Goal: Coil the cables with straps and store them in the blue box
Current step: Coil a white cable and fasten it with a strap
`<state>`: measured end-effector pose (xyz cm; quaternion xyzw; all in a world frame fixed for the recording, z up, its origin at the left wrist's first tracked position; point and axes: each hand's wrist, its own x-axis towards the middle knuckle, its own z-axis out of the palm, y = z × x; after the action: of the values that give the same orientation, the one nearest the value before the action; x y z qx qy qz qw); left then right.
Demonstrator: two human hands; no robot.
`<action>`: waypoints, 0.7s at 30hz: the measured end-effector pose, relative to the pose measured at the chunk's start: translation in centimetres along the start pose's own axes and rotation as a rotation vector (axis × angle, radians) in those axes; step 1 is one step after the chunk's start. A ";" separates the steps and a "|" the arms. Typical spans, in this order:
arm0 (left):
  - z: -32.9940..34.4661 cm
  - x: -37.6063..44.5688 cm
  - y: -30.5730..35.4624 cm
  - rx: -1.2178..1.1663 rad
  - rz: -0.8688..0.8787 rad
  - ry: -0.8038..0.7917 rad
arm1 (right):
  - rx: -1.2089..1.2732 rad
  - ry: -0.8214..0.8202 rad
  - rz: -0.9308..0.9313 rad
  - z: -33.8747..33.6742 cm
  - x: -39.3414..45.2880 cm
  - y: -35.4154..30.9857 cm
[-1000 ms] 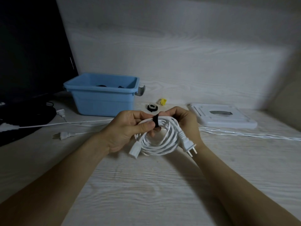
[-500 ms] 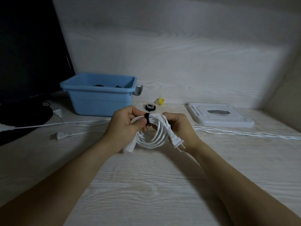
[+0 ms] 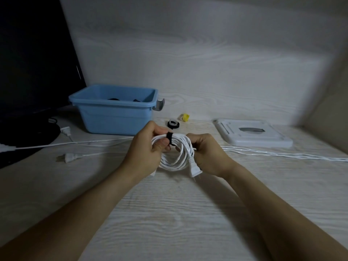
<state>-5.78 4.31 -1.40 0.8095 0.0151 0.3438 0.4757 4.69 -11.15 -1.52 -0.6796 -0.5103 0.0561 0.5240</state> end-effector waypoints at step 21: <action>-0.3 0.6 0.8 -0.018 -0.095 0.133 | 0.125 0.465 0.204 -0.1 0.1 -1.7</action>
<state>-5.77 4.32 -0.33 0.7790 0.0819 0.3738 0.4967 3.70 -11.29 -0.11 -0.6884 -0.3005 -0.0174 0.6599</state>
